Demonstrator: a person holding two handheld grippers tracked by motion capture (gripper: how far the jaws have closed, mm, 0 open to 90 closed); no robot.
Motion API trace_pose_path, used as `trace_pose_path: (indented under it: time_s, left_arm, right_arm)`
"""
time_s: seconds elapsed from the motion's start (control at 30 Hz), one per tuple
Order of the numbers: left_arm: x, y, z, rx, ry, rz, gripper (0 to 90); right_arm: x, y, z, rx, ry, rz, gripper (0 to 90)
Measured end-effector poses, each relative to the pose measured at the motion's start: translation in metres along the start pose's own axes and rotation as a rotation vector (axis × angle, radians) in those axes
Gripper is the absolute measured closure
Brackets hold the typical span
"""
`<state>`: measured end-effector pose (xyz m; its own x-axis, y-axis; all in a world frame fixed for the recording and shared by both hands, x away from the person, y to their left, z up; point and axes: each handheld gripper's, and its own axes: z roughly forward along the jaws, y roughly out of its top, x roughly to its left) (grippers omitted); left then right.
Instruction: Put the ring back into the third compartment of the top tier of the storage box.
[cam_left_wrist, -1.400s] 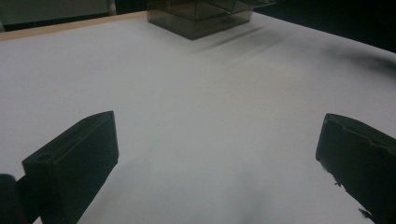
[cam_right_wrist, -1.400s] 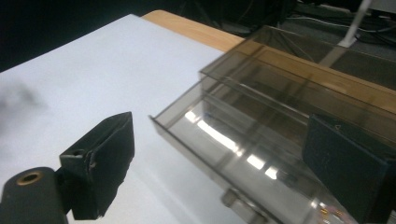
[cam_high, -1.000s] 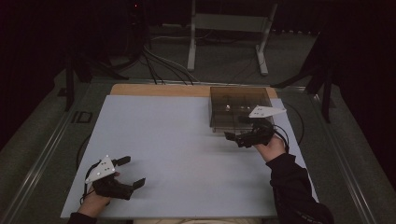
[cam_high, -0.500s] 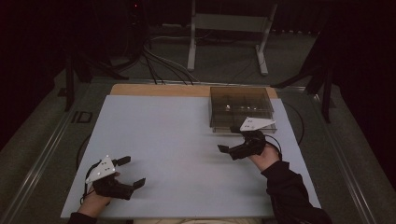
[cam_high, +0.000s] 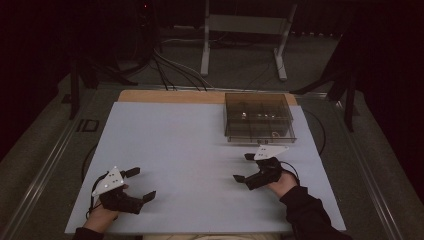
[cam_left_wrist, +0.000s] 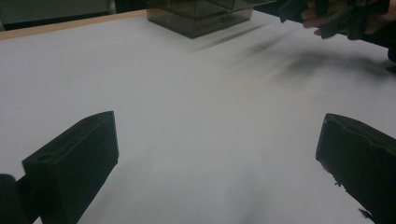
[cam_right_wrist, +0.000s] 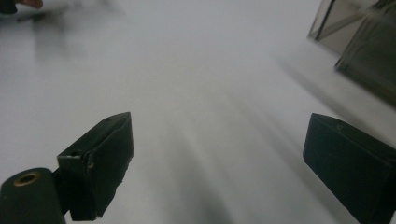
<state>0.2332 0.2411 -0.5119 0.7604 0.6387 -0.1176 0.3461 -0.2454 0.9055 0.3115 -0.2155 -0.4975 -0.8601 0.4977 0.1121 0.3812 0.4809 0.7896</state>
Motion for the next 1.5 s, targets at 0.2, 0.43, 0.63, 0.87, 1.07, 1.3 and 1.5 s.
trace_pose_path:
  time_s: [0.2, 0.43, 0.63, 0.87, 1.07, 1.3, 1.5]
  left_arm:
    - [0.0, 0.0, 0.0, 0.0, 0.0, 0.001, 0.0]
    - [0.0, 0.0, 0.0, -0.002, -0.001, 0.001, 0.0]
    - [0.0, 0.0, 0.0, -0.004, -0.002, -0.002, 0.0]
    - [0.0, 0.0, 0.0, -0.004, -0.002, -0.002, 0.0]
    - [0.001, 0.0, 0.0, -0.004, -0.003, -0.002, 0.0]
    - [0.001, 0.0, -0.001, -0.006, -0.002, -0.006, 0.0]
    - [0.001, 0.0, -0.001, -0.004, -0.001, -0.005, 0.0]
  right_arm:
    - [0.007, -0.012, 0.001, 0.015, 0.015, -0.014, 6.4]
    - [0.01, -0.027, -0.005, 0.013, 0.029, 0.011, 6.2]
    - [0.013, -0.039, -0.017, -0.003, 0.014, 0.049, 3.0]
    - [0.011, -0.046, -0.029, -0.026, -0.026, 0.05, 3.0]
    - [0.009, -0.053, -0.033, -0.021, -0.064, 0.05, 3.2]
    - [0.007, -0.053, -0.03, -0.018, -0.074, 0.057, 3.2]
    - [0.005, -0.053, -0.032, -0.036, -0.088, 0.061, 3.2]
